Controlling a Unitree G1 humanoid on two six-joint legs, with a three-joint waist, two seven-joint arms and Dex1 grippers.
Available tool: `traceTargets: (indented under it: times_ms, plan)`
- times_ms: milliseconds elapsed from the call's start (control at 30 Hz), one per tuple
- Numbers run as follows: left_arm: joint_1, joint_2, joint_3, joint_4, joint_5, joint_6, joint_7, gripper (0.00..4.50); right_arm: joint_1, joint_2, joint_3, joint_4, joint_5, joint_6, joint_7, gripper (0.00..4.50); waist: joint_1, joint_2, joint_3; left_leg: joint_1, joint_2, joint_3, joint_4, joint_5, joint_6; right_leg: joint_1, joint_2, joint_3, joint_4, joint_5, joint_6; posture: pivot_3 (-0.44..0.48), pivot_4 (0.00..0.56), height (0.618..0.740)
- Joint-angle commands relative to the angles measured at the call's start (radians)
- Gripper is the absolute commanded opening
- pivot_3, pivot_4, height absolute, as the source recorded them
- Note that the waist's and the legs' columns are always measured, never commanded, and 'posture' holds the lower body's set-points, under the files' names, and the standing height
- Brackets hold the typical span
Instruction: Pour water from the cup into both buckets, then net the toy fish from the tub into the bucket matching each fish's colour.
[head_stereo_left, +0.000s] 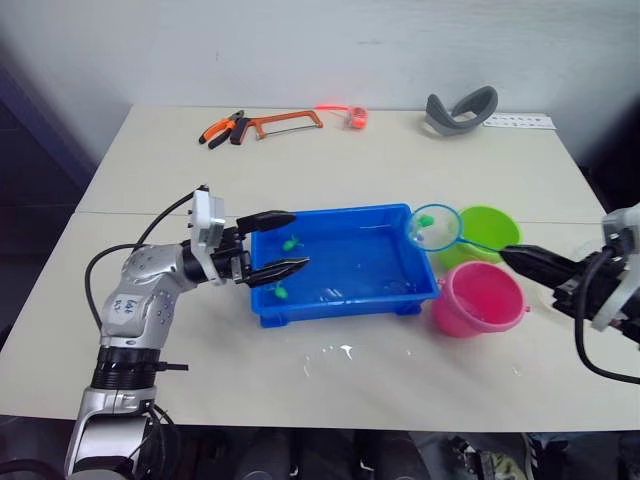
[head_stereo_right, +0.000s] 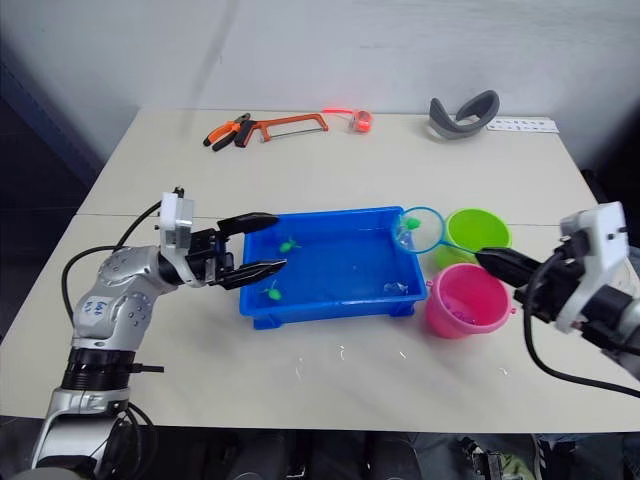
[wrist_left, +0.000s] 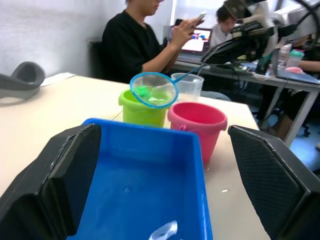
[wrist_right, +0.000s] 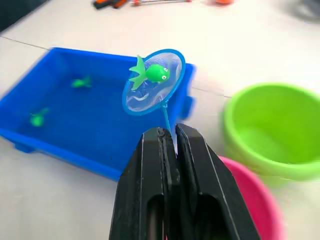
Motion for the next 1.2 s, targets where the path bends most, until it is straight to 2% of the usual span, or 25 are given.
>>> traceTargets:
  times_ms: [33,200,367,633,767,867,1100,1200]
  plan:
    - [-0.029,-0.021,-0.013,0.017,0.013,-0.029,-0.004,4.42,0.023,-0.038,-0.045,0.049,-0.049,-0.074,0.047,0.00,0.000,0.000,0.000,0.000,0.000,0.000,0.000,0.000,0.000,0.000,0.000,0.000,0.000,0.000,0.000,0.000,0.150,0.740]
    - [-0.062,-0.066,-0.036,0.034,0.021,-0.040,0.001,4.42,0.043,-0.083,-0.008,0.099,-0.141,-0.170,0.085,0.00,0.000,0.000,0.000,0.000,0.000,0.000,0.000,0.000,0.000,0.000,0.000,0.000,0.000,0.000,0.000,0.000,0.150,0.740]
    - [-0.068,-0.101,-0.060,0.019,0.023,-0.038,0.007,4.42,0.026,-0.068,0.009,0.152,-0.201,-0.221,0.051,0.00,0.000,0.000,0.000,0.001,0.000,0.000,0.000,0.001,0.000,0.000,0.001,0.000,0.001,0.000,0.000,0.000,0.150,0.740]
    - [-0.066,-0.105,-0.065,0.021,0.028,-0.043,0.009,4.42,0.034,-0.074,0.038,0.221,-0.360,-0.349,0.018,0.00,0.000,0.000,0.000,0.000,0.000,0.000,0.000,0.001,0.000,0.000,0.001,-0.001,0.000,0.000,0.000,0.000,0.150,0.740]
    - [-0.077,-0.094,-0.058,0.050,0.038,-0.041,0.011,4.42,0.097,-0.096,0.116,0.230,-0.538,-0.539,0.046,0.00,0.000,0.000,0.000,0.001,0.000,0.000,0.000,0.001,0.000,0.000,0.001,-0.001,0.000,0.000,0.000,0.000,0.150,0.740]
    - [-0.086,-0.090,-0.054,0.065,0.044,-0.040,0.013,4.42,0.152,-0.098,0.171,0.243,-0.680,-0.751,0.076,0.00,0.001,0.000,0.000,0.001,0.000,0.001,0.000,0.001,-0.001,0.000,0.002,-0.001,0.000,0.000,0.001,0.000,0.150,0.740]
    - [-0.083,-0.085,-0.051,0.057,0.043,-0.033,0.012,4.42,0.173,-0.069,0.239,0.277,-0.872,-1.037,0.053,0.00,0.000,0.000,0.000,0.002,0.001,0.002,0.000,0.001,-0.001,0.000,0.005,-0.001,0.000,0.001,0.002,0.000,0.150,0.740]
    - [-0.083,-0.084,-0.049,0.056,0.043,-0.032,0.012,4.42,0.183,-0.117,0.278,0.294,-1.006,-1.185,0.051,0.00,0.000,0.000,0.000,0.002,0.001,0.002,0.000,0.002,-0.002,0.000,0.005,-0.001,0.000,0.001,0.002,0.000,0.150,0.740]
